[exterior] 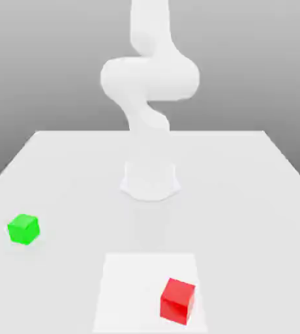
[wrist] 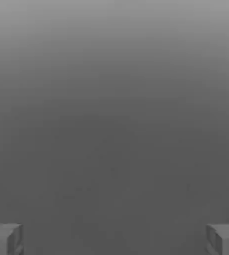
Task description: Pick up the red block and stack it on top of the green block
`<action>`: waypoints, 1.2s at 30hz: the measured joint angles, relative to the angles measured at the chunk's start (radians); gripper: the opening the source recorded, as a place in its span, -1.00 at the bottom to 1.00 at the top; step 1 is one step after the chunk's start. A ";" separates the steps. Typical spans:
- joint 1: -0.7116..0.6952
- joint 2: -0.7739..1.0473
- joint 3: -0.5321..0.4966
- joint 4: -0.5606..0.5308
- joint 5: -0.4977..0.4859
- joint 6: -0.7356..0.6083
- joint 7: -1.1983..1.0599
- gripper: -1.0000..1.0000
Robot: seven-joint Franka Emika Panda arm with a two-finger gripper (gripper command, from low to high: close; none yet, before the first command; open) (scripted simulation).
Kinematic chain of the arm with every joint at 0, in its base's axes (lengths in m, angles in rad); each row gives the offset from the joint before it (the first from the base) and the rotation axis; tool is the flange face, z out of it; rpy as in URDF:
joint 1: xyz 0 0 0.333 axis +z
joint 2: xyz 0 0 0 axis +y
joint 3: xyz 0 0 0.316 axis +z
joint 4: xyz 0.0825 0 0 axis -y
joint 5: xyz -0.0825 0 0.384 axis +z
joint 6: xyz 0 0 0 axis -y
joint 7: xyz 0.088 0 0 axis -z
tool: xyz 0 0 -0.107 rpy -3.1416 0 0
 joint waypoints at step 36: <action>0.240 1.057 -0.109 -0.191 0.162 0.512 -1.104 -1.00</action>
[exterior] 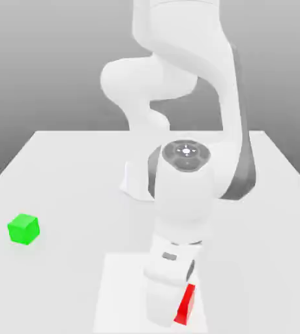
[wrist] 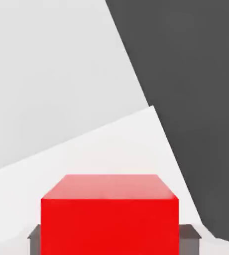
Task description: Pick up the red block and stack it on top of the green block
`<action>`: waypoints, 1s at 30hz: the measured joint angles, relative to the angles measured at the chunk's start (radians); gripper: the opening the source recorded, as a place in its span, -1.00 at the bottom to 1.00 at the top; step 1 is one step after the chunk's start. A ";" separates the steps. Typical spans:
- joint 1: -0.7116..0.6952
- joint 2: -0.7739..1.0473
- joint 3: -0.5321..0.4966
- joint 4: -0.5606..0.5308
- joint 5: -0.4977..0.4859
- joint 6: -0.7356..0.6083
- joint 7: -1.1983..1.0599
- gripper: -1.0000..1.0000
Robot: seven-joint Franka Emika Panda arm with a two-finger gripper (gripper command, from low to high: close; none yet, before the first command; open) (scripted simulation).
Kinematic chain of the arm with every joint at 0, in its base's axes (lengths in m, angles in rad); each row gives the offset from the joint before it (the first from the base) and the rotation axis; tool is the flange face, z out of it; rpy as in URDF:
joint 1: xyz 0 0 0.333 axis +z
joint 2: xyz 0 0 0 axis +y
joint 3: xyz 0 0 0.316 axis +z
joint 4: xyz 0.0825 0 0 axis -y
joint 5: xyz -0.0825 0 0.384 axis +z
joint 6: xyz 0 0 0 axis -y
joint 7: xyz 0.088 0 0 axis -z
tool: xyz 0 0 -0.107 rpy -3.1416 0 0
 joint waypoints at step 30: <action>-0.626 -0.449 -0.486 -0.266 -0.307 -0.145 0.275 -1.00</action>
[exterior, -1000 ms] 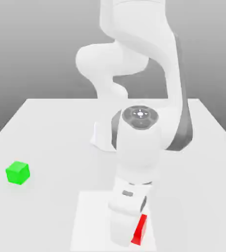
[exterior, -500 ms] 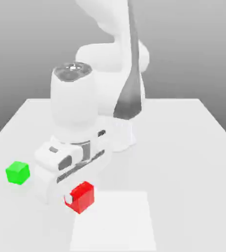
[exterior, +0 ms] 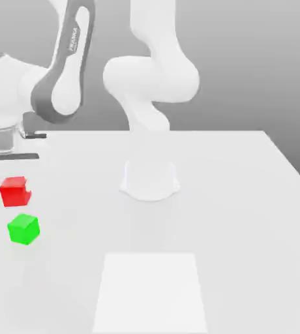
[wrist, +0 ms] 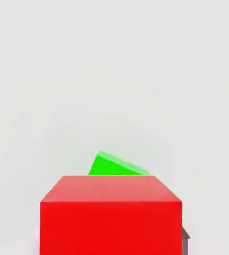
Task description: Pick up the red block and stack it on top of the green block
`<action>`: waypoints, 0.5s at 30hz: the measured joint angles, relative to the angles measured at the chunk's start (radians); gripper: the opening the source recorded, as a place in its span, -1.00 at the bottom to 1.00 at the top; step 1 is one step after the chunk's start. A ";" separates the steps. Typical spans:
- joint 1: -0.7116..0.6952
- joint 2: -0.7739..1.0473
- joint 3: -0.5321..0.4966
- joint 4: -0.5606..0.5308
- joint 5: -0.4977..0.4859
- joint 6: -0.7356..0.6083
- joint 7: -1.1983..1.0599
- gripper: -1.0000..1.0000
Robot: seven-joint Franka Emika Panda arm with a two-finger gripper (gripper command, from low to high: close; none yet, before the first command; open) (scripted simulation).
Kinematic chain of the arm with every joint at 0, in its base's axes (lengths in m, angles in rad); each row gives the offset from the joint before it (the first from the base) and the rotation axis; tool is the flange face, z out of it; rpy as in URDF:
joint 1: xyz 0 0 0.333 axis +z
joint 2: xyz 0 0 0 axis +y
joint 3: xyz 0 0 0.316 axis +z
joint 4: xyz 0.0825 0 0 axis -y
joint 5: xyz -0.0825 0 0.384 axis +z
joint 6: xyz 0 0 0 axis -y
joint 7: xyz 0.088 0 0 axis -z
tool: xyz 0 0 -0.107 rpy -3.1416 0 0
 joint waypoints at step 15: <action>0.049 0.166 0.017 0.007 0.288 0.127 -0.203 -1.00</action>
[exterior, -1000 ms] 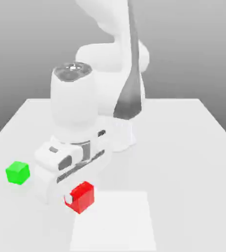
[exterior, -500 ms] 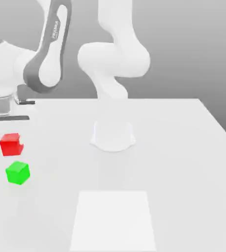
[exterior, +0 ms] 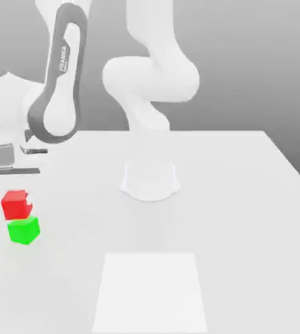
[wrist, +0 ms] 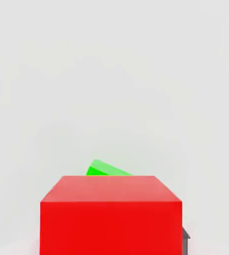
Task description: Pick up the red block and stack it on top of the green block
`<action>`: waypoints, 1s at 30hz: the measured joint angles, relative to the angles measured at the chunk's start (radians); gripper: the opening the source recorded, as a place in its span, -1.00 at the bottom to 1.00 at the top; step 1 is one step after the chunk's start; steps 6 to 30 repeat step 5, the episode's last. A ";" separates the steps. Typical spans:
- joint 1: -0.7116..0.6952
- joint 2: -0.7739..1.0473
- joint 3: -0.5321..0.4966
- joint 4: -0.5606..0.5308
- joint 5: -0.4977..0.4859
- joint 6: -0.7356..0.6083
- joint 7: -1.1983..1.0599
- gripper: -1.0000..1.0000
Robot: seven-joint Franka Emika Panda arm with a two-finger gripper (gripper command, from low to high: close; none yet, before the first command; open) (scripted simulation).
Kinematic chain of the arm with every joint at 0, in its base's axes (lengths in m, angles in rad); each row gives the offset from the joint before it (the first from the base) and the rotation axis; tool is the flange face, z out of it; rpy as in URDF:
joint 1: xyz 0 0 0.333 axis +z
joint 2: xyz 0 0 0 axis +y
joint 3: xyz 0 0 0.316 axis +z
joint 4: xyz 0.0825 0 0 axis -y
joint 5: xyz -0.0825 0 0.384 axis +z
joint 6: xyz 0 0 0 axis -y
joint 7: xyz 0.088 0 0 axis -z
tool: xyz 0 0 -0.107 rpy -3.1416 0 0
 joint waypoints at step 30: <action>-0.022 0.064 0.048 0.005 0.112 0.036 -0.082 -1.00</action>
